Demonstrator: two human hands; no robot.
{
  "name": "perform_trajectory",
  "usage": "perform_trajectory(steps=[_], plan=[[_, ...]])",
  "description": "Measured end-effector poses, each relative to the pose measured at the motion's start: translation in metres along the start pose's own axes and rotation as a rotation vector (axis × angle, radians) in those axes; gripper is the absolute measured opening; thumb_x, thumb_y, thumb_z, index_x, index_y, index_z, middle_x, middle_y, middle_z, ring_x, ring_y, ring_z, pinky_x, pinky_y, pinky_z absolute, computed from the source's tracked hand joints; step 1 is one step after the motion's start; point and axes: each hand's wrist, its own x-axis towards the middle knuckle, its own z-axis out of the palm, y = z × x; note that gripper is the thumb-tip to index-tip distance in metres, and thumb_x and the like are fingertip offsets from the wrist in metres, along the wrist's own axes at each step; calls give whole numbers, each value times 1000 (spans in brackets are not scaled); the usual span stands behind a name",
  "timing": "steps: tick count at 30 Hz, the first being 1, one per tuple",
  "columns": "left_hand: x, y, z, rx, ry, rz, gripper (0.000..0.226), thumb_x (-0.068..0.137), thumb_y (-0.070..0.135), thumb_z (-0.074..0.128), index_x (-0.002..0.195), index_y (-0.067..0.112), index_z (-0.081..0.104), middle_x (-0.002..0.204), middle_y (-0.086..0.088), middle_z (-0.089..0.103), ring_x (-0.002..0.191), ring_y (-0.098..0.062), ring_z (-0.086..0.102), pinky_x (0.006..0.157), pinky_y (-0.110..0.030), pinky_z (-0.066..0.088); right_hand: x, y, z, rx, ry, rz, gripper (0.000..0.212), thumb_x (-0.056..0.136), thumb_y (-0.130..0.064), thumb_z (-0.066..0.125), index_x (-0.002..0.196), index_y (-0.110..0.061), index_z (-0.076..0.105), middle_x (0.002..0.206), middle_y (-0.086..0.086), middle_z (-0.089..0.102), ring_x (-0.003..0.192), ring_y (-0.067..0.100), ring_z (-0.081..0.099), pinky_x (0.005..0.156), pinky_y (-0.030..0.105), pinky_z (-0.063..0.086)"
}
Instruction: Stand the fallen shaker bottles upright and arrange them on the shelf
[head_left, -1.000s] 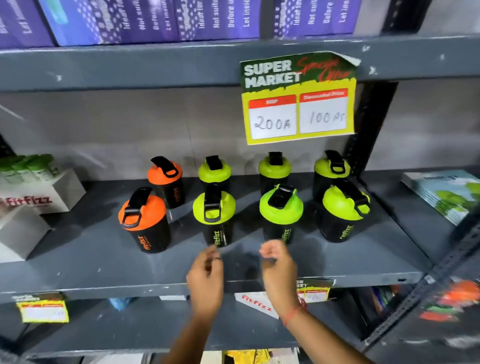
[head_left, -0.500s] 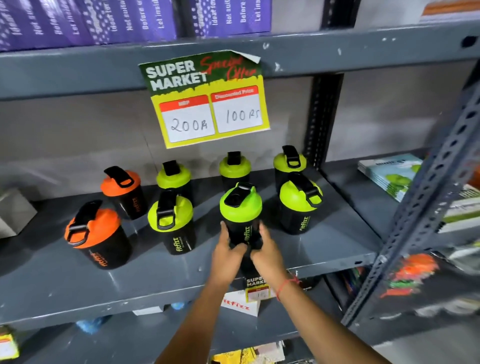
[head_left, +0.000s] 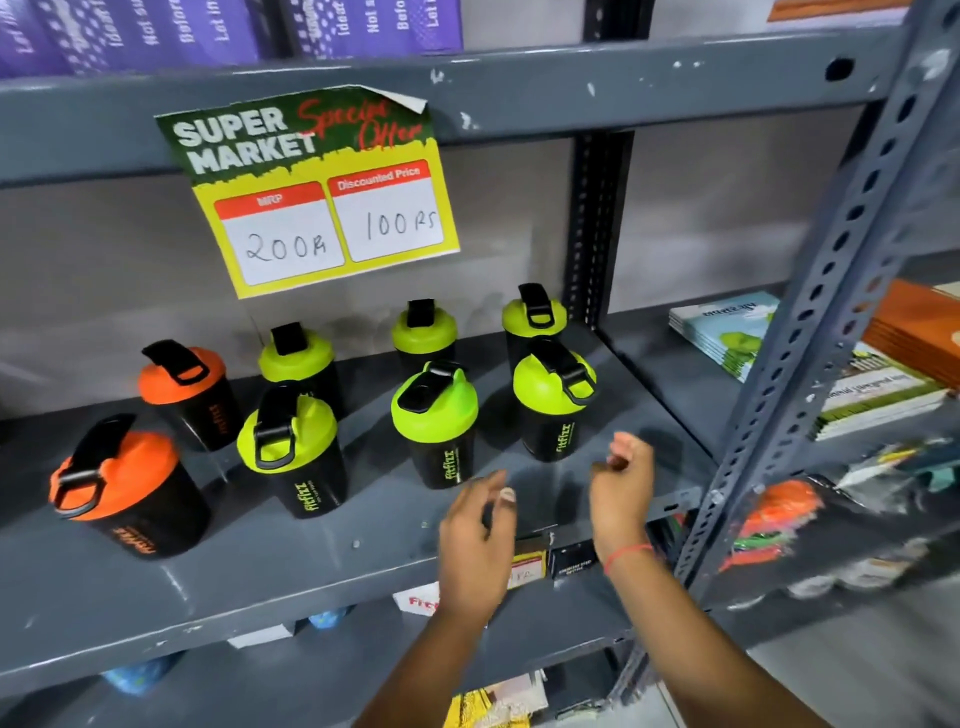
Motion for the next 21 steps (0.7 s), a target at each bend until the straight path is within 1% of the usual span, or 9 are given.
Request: perform_trajectory(steps=[2,5,7,9,11,14,17,19,21], plan=[[11,8,18,39,-190,-18,42,92,20,53,133,13,46,133,2,53,126,-12,45,102,-20,31,14,0,-4,-66,-192,61,57,80,17,40,133,-6,41,137,15,47,120,23,46,108,40,37],[31,14,40,81,-369,-156,67,91,20,53,146,18,14,151,-3,34,129,-17,42,92,-16,28,27,-5,-5,-119,-416,89,71,80,18,38,144,-12,25,152,6,32,139,18,30,117,40,27],[41,15,48,93,-419,-194,74,90,19,53,147,20,6,152,-3,31,126,-18,43,89,-17,30,30,-7,-4,-114,-471,109,73,79,20,37,144,-9,24,150,7,33,137,16,31,115,36,26],[46,15,54,73,-429,-219,75,89,17,54,147,20,5,153,-6,30,133,-19,37,101,-23,31,32,-6,-2,-125,-483,96,70,76,21,37,140,-8,34,132,0,48,119,10,41,107,31,31],[46,12,57,87,-423,-223,76,88,16,54,147,21,6,150,-9,34,130,-22,41,101,-26,34,33,-4,-1,-132,-486,85,70,74,22,39,137,-10,40,116,-9,48,110,6,40,101,27,33],[46,9,59,116,-408,-214,78,86,18,55,147,24,7,146,-7,41,111,-18,49,80,-16,32,37,4,2,-143,-484,28,72,70,21,40,132,-15,47,112,-10,51,109,9,44,98,28,36],[48,9,61,114,-400,-213,77,85,17,55,147,25,8,145,-8,43,116,-20,49,86,-20,34,37,2,3,-156,-512,-4,74,67,19,39,128,-21,49,116,-7,57,112,14,51,104,37,39],[47,11,59,115,-388,-207,76,85,17,54,147,24,10,131,-10,54,95,-17,54,74,-19,36,36,2,2,-156,-515,3,75,69,20,39,134,-17,43,129,0,54,125,19,46,110,40,36],[43,13,56,113,-374,-192,75,85,16,54,147,24,12,102,-6,60,68,-9,50,57,-19,36,35,5,-3,-150,-462,43,76,74,20,38,142,-12,32,146,5,41,136,19,35,115,35,27]])
